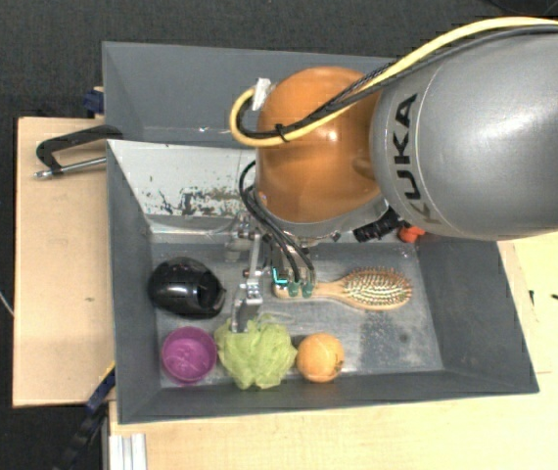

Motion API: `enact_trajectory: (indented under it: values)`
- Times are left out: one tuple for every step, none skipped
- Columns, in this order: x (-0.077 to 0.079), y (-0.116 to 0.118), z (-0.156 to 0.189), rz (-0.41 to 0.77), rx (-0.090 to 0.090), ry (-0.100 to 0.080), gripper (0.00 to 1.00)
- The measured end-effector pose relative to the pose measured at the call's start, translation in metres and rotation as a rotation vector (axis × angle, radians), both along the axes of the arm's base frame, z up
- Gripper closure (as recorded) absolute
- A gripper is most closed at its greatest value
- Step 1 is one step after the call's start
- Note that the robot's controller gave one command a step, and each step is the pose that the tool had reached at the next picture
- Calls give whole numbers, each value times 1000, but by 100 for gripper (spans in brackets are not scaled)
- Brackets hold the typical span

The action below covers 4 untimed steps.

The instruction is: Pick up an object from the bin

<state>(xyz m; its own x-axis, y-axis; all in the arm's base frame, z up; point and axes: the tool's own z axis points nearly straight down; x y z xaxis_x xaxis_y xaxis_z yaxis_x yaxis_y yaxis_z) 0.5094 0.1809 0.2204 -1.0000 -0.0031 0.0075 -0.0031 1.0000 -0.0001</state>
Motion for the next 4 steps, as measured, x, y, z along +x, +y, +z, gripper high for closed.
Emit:
enact_trajectory:
  values:
    - [2, -1, 4, -2, 2, -8, 0]
    - [11, 26, -71, -14, 3, -12, 0]
    - [24, 37, -81, -13, 1, -27, 0]
    - [42, 31, -87, -53, 3, -14, 0]
